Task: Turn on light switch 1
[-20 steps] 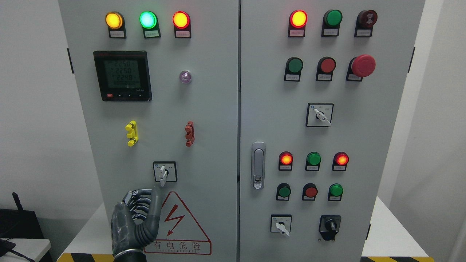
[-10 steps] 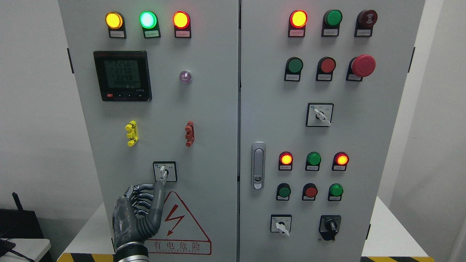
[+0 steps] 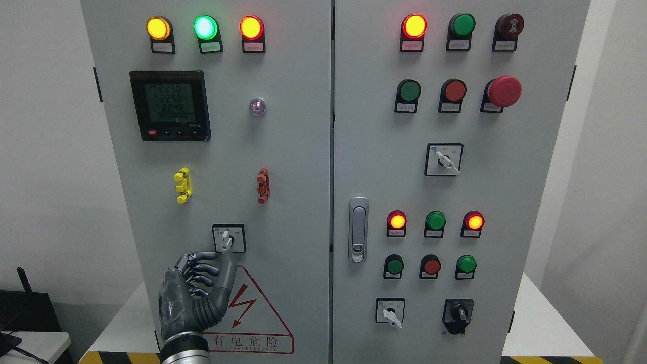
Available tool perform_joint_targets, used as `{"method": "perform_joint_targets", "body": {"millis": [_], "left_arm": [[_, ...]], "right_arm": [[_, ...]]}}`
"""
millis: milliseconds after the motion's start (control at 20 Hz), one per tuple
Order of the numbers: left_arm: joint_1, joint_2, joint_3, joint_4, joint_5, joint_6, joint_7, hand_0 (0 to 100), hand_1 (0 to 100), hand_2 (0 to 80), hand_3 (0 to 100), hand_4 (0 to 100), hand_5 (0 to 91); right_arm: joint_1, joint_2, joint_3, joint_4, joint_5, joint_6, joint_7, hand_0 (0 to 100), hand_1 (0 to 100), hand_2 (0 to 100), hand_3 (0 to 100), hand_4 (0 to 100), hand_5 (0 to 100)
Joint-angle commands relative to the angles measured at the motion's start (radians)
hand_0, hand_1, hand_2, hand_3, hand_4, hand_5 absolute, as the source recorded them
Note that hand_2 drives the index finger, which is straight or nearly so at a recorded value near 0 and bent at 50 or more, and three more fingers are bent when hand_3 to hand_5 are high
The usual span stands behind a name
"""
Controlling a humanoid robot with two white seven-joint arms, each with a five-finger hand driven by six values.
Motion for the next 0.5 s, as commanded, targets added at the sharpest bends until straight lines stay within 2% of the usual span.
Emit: {"method": "perform_joint_targets", "body": {"millis": [0, 451], "left_arm": [[-0.013, -0.002, -0.01, 0.0, 0.002, 0.007, 0.002, 21, 51, 44.7, 71, 76, 76.8], [-0.017, -0.002, -0.01, -0.003, 0.007, 0.018, 0.004, 21, 49, 46.2, 73, 77, 77.8]], "right_arm": [[0.0, -0.001, 0.017, 0.0, -0.025, 0.0, 0.0, 12, 39, 0, 0, 0, 0], [-0.001, 0.001, 0.017, 0.0, -0.025, 0.0, 0.0, 12, 39, 0, 0, 0, 0]]}}
